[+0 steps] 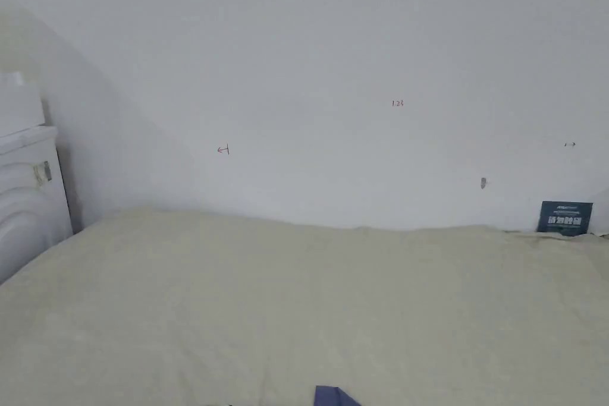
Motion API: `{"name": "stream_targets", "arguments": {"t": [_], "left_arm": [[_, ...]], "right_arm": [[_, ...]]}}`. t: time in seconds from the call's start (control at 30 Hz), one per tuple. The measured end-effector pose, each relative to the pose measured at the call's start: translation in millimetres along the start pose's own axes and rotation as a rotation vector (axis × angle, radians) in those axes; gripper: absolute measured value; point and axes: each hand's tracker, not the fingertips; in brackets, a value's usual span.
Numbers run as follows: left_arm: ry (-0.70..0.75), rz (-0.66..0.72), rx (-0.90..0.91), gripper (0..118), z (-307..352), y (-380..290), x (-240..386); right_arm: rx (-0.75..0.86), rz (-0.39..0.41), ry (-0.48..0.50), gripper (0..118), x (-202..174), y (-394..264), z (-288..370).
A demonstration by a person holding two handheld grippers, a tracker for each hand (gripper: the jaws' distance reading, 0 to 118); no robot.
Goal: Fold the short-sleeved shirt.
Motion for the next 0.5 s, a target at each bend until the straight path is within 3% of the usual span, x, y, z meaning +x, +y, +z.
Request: {"name": "stream_targets", "arguments": {"t": [0.13, 0.33, 0.5], "left_arm": [[0.064, 0.077, -0.002, 1, 60.9, -4.0, -31.1], [0.121, 0.331, -0.017, 0, 129.9, -33.2, -61.6], [0.143, 0.383, -0.069, 0, 143.3, -49.0, -66.2]], "right_arm": [[0.009, 0.124, 0.043, 3, -30.8, 1.9, -1.5], [0.014, 0.142, 0.091, 3, -51.9, -3.3, 7.3], [0.022, 0.201, 0.061, 3, -57.9, -12.1, 14.1]]}}
